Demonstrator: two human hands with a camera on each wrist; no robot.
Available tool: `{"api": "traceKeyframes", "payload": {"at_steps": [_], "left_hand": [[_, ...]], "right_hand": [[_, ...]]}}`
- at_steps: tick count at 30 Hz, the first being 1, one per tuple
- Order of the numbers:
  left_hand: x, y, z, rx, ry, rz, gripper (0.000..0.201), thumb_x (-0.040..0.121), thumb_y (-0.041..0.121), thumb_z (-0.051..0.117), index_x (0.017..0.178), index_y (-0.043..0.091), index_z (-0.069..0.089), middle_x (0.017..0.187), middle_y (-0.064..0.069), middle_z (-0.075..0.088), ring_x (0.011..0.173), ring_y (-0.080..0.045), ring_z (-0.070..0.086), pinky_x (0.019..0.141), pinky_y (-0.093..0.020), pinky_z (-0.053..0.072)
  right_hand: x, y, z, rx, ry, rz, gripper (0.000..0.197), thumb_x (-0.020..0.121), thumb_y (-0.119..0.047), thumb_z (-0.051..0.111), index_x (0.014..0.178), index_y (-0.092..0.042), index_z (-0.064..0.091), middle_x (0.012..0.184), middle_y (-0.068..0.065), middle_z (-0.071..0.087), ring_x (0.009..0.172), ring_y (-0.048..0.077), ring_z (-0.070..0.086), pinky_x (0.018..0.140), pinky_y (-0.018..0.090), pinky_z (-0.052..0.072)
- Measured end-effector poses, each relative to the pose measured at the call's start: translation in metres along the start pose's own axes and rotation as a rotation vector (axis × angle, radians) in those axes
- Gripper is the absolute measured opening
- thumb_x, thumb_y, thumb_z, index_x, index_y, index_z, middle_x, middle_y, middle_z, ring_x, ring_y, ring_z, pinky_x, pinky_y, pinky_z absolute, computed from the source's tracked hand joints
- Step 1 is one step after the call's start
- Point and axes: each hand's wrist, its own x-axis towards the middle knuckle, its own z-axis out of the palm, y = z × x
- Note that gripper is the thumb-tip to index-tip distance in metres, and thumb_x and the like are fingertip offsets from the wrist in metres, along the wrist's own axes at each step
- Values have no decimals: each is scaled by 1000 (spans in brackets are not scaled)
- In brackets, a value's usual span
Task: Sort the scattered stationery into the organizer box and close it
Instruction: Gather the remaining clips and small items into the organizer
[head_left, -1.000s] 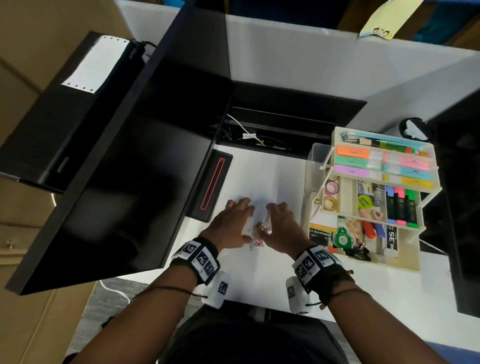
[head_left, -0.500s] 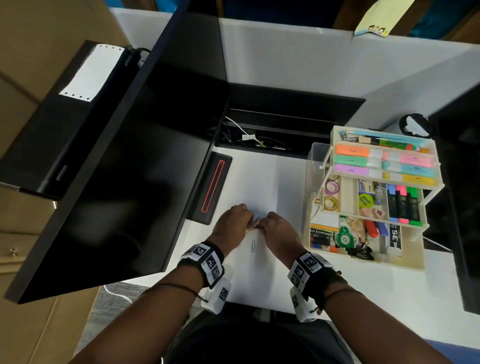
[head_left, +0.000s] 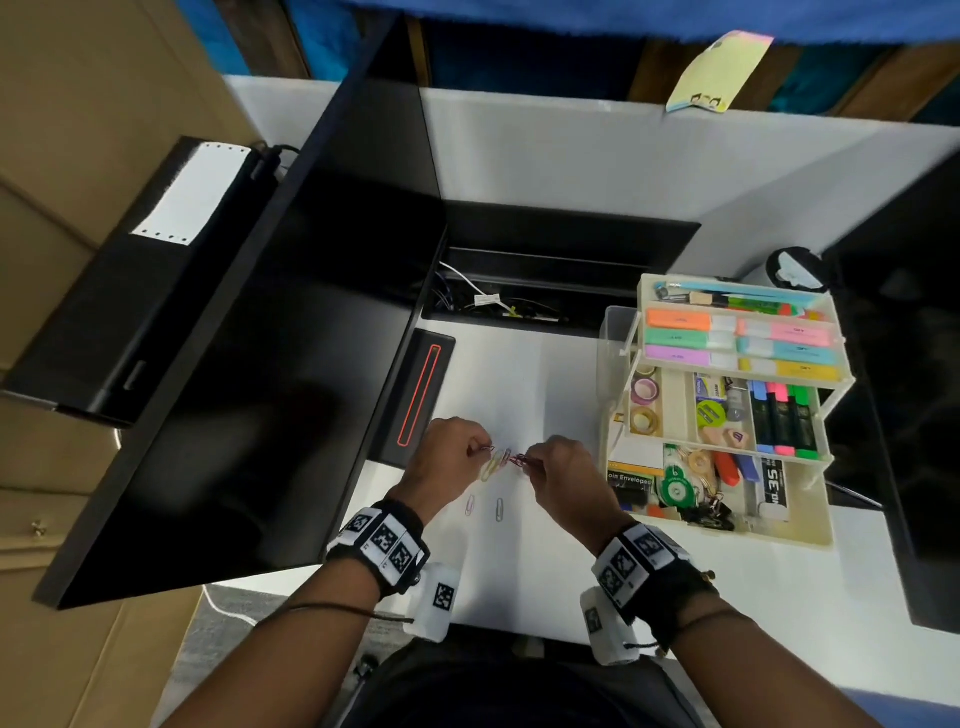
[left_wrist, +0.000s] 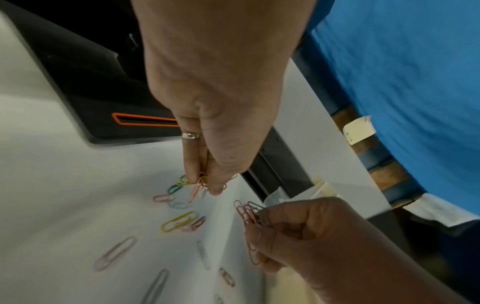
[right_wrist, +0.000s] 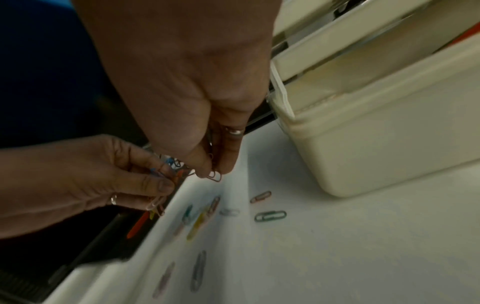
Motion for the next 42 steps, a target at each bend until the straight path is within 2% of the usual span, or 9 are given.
{"api": "traceKeyframes", "payload": {"at_steps": [7,11,17,24,29,33,35,38,42], "left_hand": [[-2,65,-12,-335,44,27,11,87,9,80,83,19,79,70,9,75,61,-5,69,59,-14,50],[3,103,1,-466,-64,94,8,89,12,77,84,19,79,70,3,76,67,-13,72,71,-19,55],[16,151,31,-532,-91,84,3,88,16,79,91,18,81,75,2,78,71,-15,76,77,-30,62],[35,190,59,-594,-1,-51,8,83,18,85,91,19,83,81,2,80,75,-18,78,77,-37,65],[47,212,72,-618,58,-173,12,84,7,84,82,19,81,85,-1,81,84,-21,79,81,-37,65],[55,223,83,-605,76,-248,7,84,4,83,87,9,82,83,-6,80,77,-22,78,73,-37,66],[57,227,88,-556,99,-223,2,85,7,83,85,9,82,78,-2,78,71,-11,76,70,-28,65],[59,234,91,-489,120,-191,5,87,8,82,83,10,79,70,5,72,55,7,66,57,-9,53],[61,236,92,-390,147,-150,14,83,15,88,77,15,75,72,4,74,64,-2,69,65,-17,59]], "right_hand": [[-29,19,-86,260,328,36,18,93,-22,75,77,-13,74,67,4,66,57,18,57,57,31,46],[-40,62,-117,370,471,209,10,91,-21,77,85,-13,80,71,4,73,62,22,65,59,35,55],[-36,103,-125,328,487,281,41,93,-18,73,56,-21,56,50,-4,53,46,10,43,47,30,41],[-33,101,-128,214,448,233,32,88,-11,73,62,-23,61,52,-12,51,45,6,47,46,18,29],[-33,111,-121,153,383,282,13,91,-22,74,80,-16,74,67,-4,68,55,10,59,49,28,52],[-43,115,-128,185,415,250,10,90,-23,75,83,-16,72,72,-5,68,57,11,60,48,25,49],[-48,122,-130,196,462,243,11,89,-13,73,79,-17,70,69,-7,64,56,8,56,48,16,39],[-55,132,-126,223,482,225,17,90,-8,69,77,-20,69,71,-8,64,58,6,57,51,25,48],[-60,135,-123,243,475,229,8,91,-13,69,87,-18,73,81,-5,71,66,10,63,58,28,54]]}}
